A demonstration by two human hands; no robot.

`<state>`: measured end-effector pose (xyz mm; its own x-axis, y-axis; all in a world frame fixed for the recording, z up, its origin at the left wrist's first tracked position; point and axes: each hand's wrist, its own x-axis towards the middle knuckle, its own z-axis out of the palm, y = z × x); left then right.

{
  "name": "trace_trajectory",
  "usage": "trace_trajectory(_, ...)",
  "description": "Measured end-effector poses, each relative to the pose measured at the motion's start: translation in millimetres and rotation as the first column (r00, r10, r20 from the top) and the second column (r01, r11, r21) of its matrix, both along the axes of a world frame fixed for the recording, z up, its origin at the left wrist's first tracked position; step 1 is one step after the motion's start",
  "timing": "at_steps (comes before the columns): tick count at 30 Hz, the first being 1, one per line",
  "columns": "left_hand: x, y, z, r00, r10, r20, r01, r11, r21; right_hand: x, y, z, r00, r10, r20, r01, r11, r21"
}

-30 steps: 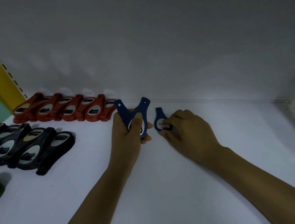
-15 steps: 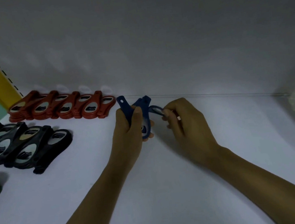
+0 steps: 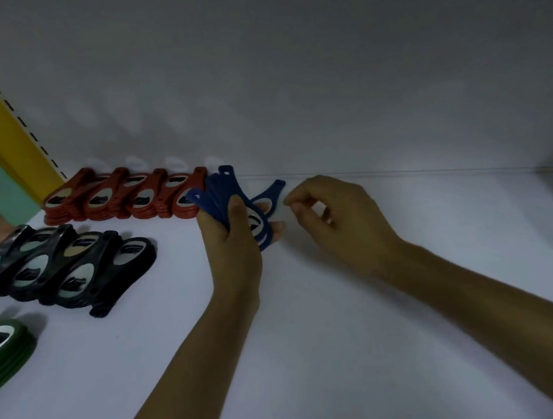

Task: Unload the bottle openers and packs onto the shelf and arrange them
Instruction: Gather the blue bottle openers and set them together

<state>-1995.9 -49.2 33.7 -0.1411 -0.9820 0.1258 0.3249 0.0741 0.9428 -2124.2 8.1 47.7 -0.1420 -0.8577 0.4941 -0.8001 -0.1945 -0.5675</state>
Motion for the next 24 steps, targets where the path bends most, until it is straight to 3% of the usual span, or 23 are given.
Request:
trace_trajectory(4, -0.2, 0.0, -0.4, 0.998, 0.040, 0.057, -0.039, 0.999, -0.019, 4.3, -39.1, -2.5, 0.985, 0.003, -0.174, 0.061, 0.932, 0.358)
trace_trajectory(7, -0.8, 0.0, -1.7, 0.996, 0.047, 0.079, -0.046, 0.999, -0.008, 10.1, -56.2, -3.2, 0.960, 0.013, -0.279, 0.111, 0.899, 0.425)
trace_trajectory(10, 0.0, 0.1, -1.3, 0.999, 0.017, 0.041, -0.018, 1.000, 0.014, 11.6, -55.6, -3.9, 0.871, -0.052, -0.489, 0.225, 0.927, 0.301)
trace_trajectory(13, 2.0, -0.1, -1.4, 1.000, -0.013, 0.008, 0.013, 0.999, 0.032, 12.1, -51.5, -7.2, 0.767, -0.037, -0.641, 0.209, 0.958, 0.195)
trace_trajectory(17, 4.0, -2.2, -2.5, 0.998, -0.070, -0.001, 0.070, 0.996, 0.049, -0.4, -51.1, 3.0, 0.799, -0.231, -0.555, 0.286, 0.958, 0.014)
trace_trajectory(19, 3.9, -2.5, -2.3, 0.997, -0.079, -0.016, 0.080, 0.995, 0.064, -11.1, -49.3, 16.8, 0.908, -0.300, -0.292, 0.312, 0.950, -0.004)
trace_trajectory(21, 1.6, -3.2, -1.9, 0.995, -0.097, -0.015, 0.098, 0.993, 0.066, -11.4, -37.6, 29.4, 0.977, -0.211, -0.037, 0.204, 0.969, -0.140)
trace_trajectory(22, -0.1, -4.3, -1.6, 0.994, -0.111, -0.018, 0.112, 0.991, 0.079, -7.2, -29.5, 30.9, 0.984, -0.169, -0.056, 0.149, 0.954, -0.258)
trace_trajectory(24, -2.4, -6.3, -0.1, 0.987, -0.151, -0.052, 0.157, 0.975, 0.159, 8.1, -13.0, 24.2, 0.954, -0.127, -0.272, 0.018, 0.928, -0.372)
